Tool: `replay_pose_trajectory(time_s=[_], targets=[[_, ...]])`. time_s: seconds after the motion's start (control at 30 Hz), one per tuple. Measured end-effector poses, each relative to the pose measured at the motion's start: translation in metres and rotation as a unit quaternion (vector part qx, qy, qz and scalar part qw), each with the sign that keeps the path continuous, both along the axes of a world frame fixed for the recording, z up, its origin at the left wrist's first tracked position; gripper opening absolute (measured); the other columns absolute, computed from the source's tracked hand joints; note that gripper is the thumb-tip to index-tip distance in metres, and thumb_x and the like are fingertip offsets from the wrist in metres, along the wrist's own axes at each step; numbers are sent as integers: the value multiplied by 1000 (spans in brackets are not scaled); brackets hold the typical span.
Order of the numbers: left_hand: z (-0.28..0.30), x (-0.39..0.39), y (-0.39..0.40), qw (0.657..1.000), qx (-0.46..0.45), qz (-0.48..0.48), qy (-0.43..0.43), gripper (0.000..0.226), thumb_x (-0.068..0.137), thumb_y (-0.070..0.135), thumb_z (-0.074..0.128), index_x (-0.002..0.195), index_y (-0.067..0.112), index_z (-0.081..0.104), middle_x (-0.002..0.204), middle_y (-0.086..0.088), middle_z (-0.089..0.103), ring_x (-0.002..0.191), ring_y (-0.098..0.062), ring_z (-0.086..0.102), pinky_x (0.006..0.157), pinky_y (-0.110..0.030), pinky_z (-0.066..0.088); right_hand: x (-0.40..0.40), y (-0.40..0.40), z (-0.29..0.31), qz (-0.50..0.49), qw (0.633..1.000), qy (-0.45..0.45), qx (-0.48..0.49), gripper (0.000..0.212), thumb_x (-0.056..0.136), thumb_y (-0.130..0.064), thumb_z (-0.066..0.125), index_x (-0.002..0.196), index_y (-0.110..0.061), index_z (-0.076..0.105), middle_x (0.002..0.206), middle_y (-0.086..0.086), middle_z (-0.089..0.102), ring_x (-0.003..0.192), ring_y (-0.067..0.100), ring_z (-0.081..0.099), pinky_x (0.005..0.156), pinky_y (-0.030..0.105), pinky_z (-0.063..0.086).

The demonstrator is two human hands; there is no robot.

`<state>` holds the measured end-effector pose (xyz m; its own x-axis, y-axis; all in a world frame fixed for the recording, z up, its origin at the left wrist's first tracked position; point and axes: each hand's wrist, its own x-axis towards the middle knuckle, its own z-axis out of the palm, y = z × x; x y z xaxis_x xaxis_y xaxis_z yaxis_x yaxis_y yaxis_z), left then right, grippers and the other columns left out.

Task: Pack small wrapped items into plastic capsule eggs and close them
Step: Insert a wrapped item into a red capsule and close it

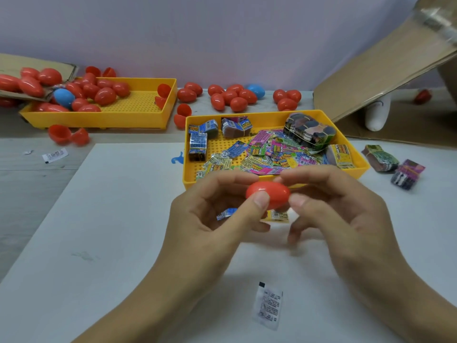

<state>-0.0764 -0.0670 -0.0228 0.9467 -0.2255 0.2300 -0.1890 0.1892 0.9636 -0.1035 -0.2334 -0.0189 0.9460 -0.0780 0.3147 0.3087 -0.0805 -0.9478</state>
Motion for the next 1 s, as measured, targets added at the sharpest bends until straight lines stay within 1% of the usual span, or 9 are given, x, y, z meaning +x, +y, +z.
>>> replay_pose_trajectory(time_s=[0.1, 0.3, 0.47, 0.57, 0.67, 0.77, 0.83, 0.9, 1.0], targets=[[-1, 0, 0, 1000, 10, 5, -13, 24, 74, 9, 76, 97, 16, 73, 92, -7, 75, 81, -23, 73, 68, -20, 56, 2, 2, 1, -12, 999, 45, -7, 35, 80, -55, 65, 89, -23, 73, 64, 8, 66, 46, 23, 56, 38, 27, 43], [-4, 3, 2, 999, 21, -20, -27, 39, 76, -2, 68, 112, 14, 67, 104, -3, 72, 99, -18, 70, 80, -21, 56, 1, 5, 0, -20, 1000, 22, -2, 24, 73, -32, 79, 95, -24, 73, 73, 4, 73, 54, 19, 68, 42, 22, 47], [-4, 3, 4, 998, 9, -37, 45, 35, 75, 34, 66, 105, 19, 75, 100, -10, 75, 89, -32, 72, 81, -40, 58, 0, 6, 1, -18, 1000, 11, -16, 28, 69, -27, 81, 96, -28, 71, 86, 2, 75, 68, 21, 70, 47, 25, 49], [-1, 2, 2, 999, 35, -28, 16, 32, 78, 38, 66, 103, 21, 76, 93, -5, 76, 79, -21, 73, 71, -24, 57, 0, 5, 0, -17, 999, 3, -33, 29, 69, -26, 82, 96, -26, 70, 89, 2, 75, 72, 21, 70, 47, 31, 49], [-1, 2, 2, 1000, 14, -8, 13, 30, 78, 34, 71, 102, 17, 77, 93, -7, 77, 84, -22, 75, 72, -21, 57, 1, 2, 2, -7, 998, -8, -59, 29, 71, -25, 81, 98, -24, 71, 91, 1, 74, 72, 20, 68, 45, 33, 50], [0, 3, 3, 1000, -14, 27, 5, 28, 75, 32, 74, 96, 15, 77, 95, -7, 76, 86, -24, 75, 75, -29, 60, 5, -10, 2, -41, 986, -3, -164, 22, 78, -21, 74, 98, -30, 71, 83, -8, 68, 69, 15, 61, 48, 27, 46], [1, 3, 4, 998, -18, 57, -1, 26, 72, 33, 76, 93, 19, 76, 95, -5, 76, 83, -27, 75, 74, -38, 62, 10, -18, 0, -58, 955, 8, -290, 15, 82, -27, 75, 96, -31, 73, 76, -9, 62, 70, 14, 55, 55, 14, 39], [2, 4, 5, 997, -38, 72, 0, 25, 71, 30, 78, 92, 19, 75, 92, -7, 76, 77, -28, 75, 69, -37, 62, 11, -21, -3, -51, 922, 41, -381, 16, 82, -39, 73, 97, -32, 74, 74, -9, 56, 70, 10, 52, 60, 15, 34], [3, 6, 5, 994, -92, 62, 18, 36, 77, 18, 79, 111, 21, 69, 89, -11, 73, 70, -29, 73, 65, -34, 60, 11, -19, -4, -42, 915, 49, -398, 14, 79, -38, 74, 92, -32, 76, 68, -9, 55, 67, 6, 51, 59, 15, 34]])
